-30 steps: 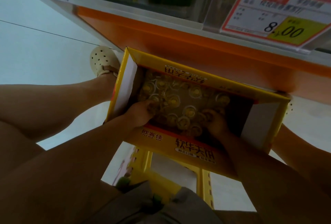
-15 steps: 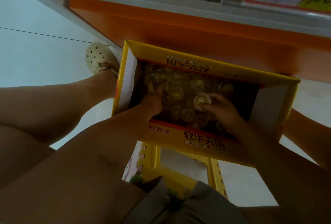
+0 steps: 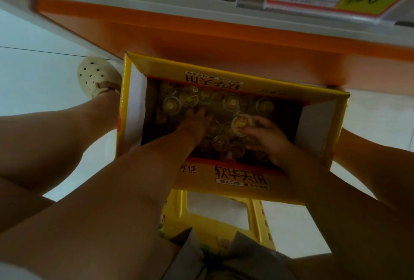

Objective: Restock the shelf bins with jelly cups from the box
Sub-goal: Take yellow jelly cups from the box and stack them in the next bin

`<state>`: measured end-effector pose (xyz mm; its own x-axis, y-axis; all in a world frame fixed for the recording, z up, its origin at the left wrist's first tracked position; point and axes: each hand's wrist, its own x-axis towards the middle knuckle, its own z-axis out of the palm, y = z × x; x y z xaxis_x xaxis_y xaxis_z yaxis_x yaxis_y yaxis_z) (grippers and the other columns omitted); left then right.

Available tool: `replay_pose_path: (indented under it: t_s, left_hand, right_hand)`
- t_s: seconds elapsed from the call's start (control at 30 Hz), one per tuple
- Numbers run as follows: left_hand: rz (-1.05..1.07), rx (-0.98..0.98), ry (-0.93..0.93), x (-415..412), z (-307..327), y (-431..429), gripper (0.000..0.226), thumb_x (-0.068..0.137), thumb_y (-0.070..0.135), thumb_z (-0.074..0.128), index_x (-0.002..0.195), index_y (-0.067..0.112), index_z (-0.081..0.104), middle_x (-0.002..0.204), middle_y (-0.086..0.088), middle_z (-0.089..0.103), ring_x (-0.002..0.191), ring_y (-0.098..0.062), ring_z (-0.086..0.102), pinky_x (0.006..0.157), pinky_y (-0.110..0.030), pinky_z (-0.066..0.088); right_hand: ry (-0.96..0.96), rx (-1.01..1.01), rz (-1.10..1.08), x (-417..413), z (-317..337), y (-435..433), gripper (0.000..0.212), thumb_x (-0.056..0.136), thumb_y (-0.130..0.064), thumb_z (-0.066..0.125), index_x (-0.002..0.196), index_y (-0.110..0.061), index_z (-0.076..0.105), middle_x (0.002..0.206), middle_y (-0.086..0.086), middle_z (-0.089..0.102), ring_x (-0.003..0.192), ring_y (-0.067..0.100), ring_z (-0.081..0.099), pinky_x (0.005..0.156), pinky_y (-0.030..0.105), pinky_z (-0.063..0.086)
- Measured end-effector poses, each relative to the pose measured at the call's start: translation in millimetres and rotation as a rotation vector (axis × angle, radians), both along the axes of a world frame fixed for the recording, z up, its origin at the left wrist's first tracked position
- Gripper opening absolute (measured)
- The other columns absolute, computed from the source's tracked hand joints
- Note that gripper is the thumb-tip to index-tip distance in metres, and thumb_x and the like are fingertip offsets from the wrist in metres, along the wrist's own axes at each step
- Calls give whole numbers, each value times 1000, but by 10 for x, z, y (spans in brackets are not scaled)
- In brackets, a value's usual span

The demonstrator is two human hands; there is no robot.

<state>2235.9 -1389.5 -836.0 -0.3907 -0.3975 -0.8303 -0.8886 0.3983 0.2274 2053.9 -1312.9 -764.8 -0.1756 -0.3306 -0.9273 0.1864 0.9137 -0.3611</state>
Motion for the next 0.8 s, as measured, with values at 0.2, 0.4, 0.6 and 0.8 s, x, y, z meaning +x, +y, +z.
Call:
replay_pose_path:
  t_s: [0.2,0.4,0.6,0.8]
  left_hand:
    - [478,107,220,165,91,-115,30,93,18,56,121,9,63,98,-5,64,110,-28,60,86,-27,51]
    - [1060,441,416,298,408,-334,24,93,-6,51,97,15,62,104,-1,56,94,-20,57,65,-24,56]
    - [1157,776,482,225,1069,-414,35,96,1,48,111,30,61,120,-9,56,104,-28,61,73,-39,55]
    - [1114,903,521,214,1679,-207,48,83,54,63,121,25,64,110,-7,68,94,-20,65,73,-35,54]
  right_hand:
    - [-20,-15,-19,-78,54,-67,42,85,-14,69,124,-23,55,119,3,61,103,19,62,73,30,56]
    - [-96,-9,-55,-72,117,-47,38,87,-13,67,122,-24,56,122,8,60,101,21,61,66,30,55]
    - [-215,-73,-27,87,430,-70,39,88,-16,65,124,-26,57,127,11,56,103,26,58,66,32,55]
    - [-240,-274,22,248,979,-46,40,81,-36,71,119,-27,65,118,1,67,105,22,64,77,33,56]
